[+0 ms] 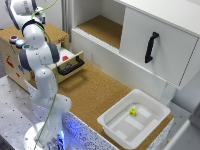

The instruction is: Turn on the blue light lamp

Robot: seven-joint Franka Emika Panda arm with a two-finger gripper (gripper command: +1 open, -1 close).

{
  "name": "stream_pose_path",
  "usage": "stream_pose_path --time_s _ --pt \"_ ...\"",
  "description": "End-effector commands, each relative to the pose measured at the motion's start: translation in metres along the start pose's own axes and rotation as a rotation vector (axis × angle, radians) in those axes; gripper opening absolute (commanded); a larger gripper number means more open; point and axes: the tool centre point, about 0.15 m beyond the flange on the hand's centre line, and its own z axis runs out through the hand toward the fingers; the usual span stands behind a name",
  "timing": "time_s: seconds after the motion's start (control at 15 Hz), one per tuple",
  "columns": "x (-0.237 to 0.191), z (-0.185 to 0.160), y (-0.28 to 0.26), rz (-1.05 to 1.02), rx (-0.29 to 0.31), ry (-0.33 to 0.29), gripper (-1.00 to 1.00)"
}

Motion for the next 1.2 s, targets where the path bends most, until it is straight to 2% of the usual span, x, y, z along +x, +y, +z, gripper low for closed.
stream_pose_path --time_s 0.0,0.2,0.47,0.67,0.87,1.13 --pt "-0.053 0.030 0.093 0.129 0.114 0.142 1.00" --pt "-0.067 0.033 0.119 0.183 0.117 0.139 1.00" --pt "-0.054 0.036 0.116 0.127 0.130 0.123 1.00" --pt "-0.022 0.025 0.102 0.020 0.150 0.130 1.00" --pt "0.022 0.018 0.079 -0.119 0.124 0.145 1.00" --pt "0.077 0.020 0.041 -0.354 0.123 0.114 1.00"
